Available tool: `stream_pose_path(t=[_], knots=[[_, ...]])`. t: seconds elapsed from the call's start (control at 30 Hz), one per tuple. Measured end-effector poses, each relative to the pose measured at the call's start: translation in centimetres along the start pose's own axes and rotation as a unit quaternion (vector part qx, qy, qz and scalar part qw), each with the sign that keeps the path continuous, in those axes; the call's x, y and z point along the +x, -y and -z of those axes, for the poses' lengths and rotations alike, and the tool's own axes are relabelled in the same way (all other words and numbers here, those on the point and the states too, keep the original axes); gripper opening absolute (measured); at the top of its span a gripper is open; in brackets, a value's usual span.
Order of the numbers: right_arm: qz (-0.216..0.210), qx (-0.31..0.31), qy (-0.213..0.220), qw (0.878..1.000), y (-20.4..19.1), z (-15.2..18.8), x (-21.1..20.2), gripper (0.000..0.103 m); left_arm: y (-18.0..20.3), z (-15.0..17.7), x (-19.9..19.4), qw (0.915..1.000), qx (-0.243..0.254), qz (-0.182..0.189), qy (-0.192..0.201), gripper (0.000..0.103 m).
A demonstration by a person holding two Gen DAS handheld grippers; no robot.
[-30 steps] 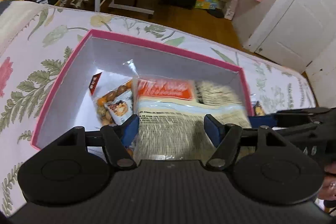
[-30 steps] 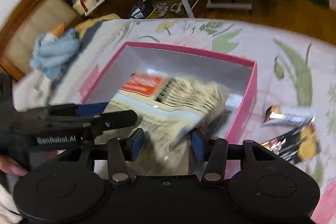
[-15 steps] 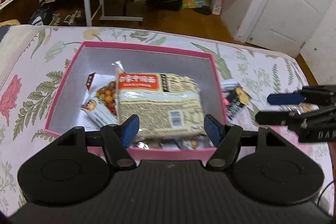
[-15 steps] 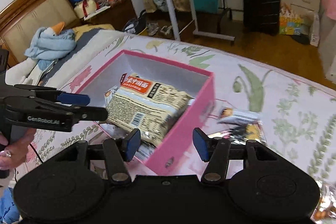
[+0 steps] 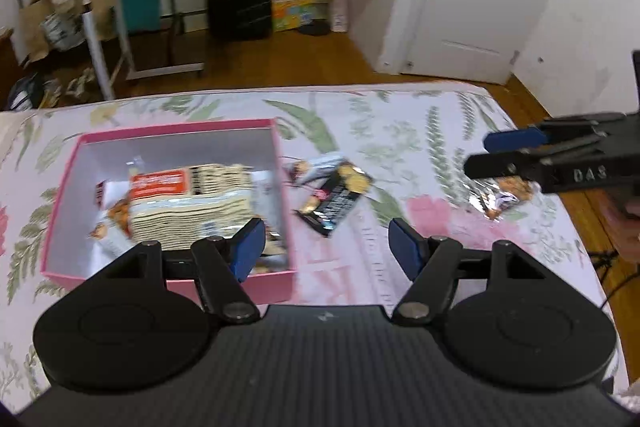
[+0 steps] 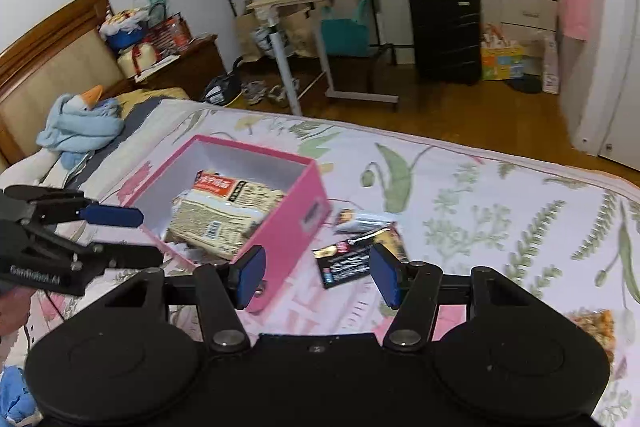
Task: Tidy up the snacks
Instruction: 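Reach both tools to the small clear peanut bag and grasp it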
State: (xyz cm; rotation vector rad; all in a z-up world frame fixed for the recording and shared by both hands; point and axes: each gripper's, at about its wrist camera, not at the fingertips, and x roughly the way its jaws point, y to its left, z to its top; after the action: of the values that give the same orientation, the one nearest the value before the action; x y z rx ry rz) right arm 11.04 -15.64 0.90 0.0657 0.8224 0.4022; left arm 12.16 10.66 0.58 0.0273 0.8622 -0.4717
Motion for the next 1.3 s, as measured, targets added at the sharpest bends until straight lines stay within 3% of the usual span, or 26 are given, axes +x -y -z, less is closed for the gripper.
stream_pose_path(t=[0.5,0.67,0.93,1.23,1.3], knots=[[0.061,0.062,0.006,0.996,11.8,5.5,-3.2,0.064,7.6,1.2,7.0,0.9967,0.020,0.057,-0.054,0.066],[0.099,0.106,0.074,0.987,16.3,8.3,-3.2,0.065,10.4,1.6,10.8,0.9949,0.028,0.079,-0.056,0.064],[0.130,0.128,0.036,0.983,23.2,10.9,-0.4,0.065,14.4,1.7,18.2,0.9912,0.017,0.116,-0.062,0.064],[0.145,0.187,0.042,0.971,31.6,12.7,1.0,0.065,17.6,1.9,25.7,0.9913,0.015,0.113,-0.065,0.063],[0.130,0.210,0.037,0.968,32.8,13.1,1.3,0.068,18.1,2.1,27.3,0.9882,-0.002,0.134,-0.075,0.063]])
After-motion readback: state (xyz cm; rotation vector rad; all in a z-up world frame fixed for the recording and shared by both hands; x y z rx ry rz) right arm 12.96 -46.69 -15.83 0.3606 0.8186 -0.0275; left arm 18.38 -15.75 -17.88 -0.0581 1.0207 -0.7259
